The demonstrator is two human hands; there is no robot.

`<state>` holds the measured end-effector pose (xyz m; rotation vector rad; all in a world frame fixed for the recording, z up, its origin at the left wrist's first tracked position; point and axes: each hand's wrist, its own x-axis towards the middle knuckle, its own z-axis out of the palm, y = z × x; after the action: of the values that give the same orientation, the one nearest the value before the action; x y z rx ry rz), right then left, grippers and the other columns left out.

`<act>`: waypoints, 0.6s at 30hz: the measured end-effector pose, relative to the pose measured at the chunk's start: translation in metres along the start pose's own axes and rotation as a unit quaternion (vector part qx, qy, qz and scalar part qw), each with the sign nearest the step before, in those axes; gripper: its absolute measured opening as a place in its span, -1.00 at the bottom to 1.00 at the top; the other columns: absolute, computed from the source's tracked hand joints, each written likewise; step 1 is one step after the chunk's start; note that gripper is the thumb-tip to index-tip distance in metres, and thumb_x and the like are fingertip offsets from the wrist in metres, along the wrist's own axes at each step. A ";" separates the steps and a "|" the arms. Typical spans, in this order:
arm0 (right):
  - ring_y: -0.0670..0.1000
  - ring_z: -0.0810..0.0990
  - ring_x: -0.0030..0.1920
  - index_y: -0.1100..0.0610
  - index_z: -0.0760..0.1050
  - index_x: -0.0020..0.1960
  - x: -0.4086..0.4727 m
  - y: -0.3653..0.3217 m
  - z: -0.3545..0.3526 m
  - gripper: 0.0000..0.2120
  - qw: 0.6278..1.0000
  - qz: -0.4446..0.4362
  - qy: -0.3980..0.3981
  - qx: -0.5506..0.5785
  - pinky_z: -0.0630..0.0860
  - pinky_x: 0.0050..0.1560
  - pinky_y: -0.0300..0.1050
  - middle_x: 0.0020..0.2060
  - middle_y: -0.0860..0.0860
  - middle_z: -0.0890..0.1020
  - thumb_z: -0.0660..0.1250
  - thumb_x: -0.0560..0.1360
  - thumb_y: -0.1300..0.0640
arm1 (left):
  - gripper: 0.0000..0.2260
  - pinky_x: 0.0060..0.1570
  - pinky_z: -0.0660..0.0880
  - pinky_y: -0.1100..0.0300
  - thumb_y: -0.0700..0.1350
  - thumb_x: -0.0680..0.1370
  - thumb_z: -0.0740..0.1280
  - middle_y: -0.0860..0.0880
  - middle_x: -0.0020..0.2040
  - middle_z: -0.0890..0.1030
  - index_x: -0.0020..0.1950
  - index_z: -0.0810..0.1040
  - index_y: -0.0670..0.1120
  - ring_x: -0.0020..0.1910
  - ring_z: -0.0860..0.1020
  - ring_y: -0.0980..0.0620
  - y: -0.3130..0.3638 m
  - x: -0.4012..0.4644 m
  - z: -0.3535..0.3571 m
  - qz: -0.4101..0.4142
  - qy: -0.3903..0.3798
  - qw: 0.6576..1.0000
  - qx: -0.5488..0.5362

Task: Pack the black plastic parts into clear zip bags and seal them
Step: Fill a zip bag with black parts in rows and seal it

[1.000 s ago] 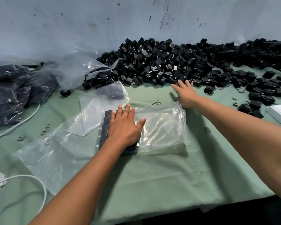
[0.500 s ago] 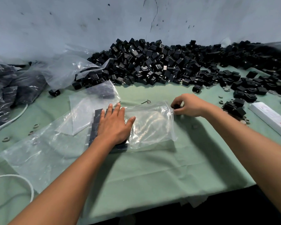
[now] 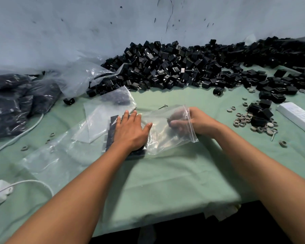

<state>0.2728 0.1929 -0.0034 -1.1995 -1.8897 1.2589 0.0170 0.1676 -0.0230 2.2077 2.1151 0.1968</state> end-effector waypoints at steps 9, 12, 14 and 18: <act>0.11 0.73 -0.05 0.09 0.68 0.09 0.011 0.002 0.008 -0.77 0.995 -0.010 -0.052 -0.089 0.70 0.00 0.16 -0.03 0.07 0.73 0.55 0.48 0.02 | -0.34 0.61 -0.14 -0.17 0.32 0.66 -0.10 -0.03 0.68 0.06 0.65 0.16 -0.04 0.67 -0.08 -0.05 0.001 -0.002 -0.001 0.000 -0.002 1.000 -0.002; 0.05 0.75 -0.12 -0.03 0.64 0.09 0.014 -0.002 0.010 -0.46 0.992 0.010 -0.076 -0.098 0.71 -0.11 0.01 -0.10 0.00 0.73 0.59 0.27 -0.35 | -0.35 0.61 -0.14 -0.17 0.30 0.67 -0.11 -0.04 0.68 0.07 0.65 0.16 -0.04 0.67 -0.07 -0.05 0.001 -0.002 -0.001 0.000 -0.002 1.000 -0.004; -0.02 0.74 -0.18 -0.06 0.63 0.06 0.018 -0.002 0.017 -0.52 0.989 -0.006 -0.075 -0.130 0.69 -0.16 -0.06 -0.14 -0.03 0.73 0.62 0.28 -0.29 | -0.36 0.61 -0.13 -0.16 0.29 0.67 -0.11 -0.04 0.68 0.08 0.65 0.16 -0.05 0.67 -0.06 -0.05 0.001 -0.002 -0.001 0.000 -0.001 1.000 -0.003; -0.09 0.69 -0.23 -0.01 0.70 -0.06 0.027 -0.001 0.017 -0.80 0.984 -0.041 -0.051 -0.168 0.66 -0.24 -0.09 -0.20 -0.04 0.70 0.63 0.39 -0.04 | -0.37 0.61 -0.13 -0.17 0.27 0.68 -0.11 -0.03 0.68 0.07 0.65 0.16 -0.05 0.67 -0.07 -0.06 0.002 -0.001 -0.001 -0.004 -0.003 1.000 -0.003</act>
<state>0.2465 0.2099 -0.0101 -1.2252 -2.2708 1.0002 0.0184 0.1665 -0.0217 2.1932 2.1162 0.1956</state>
